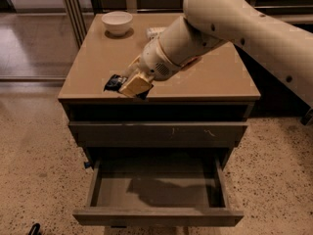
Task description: Place rxbar blueberry into middle drawer
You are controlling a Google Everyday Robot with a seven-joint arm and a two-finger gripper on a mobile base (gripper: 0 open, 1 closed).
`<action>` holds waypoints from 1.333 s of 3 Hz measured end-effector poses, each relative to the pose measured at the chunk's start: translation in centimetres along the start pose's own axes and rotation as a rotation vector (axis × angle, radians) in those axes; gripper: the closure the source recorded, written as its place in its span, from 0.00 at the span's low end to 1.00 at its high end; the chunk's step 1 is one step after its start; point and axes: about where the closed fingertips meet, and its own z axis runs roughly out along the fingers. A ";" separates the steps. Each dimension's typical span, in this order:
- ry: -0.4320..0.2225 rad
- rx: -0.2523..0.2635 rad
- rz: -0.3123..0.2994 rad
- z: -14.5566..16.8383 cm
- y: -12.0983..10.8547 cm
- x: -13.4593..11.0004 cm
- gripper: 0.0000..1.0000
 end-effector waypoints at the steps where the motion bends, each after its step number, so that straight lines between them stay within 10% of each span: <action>1: -0.044 0.079 0.061 -0.4 1.7 1.7 1.00; 4: -0.059 0.174 0.148 -1.3 4.3 4.5 1.00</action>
Offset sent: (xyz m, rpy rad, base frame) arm -0.0183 -0.0151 -0.0117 0.0529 -0.0169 -0.1078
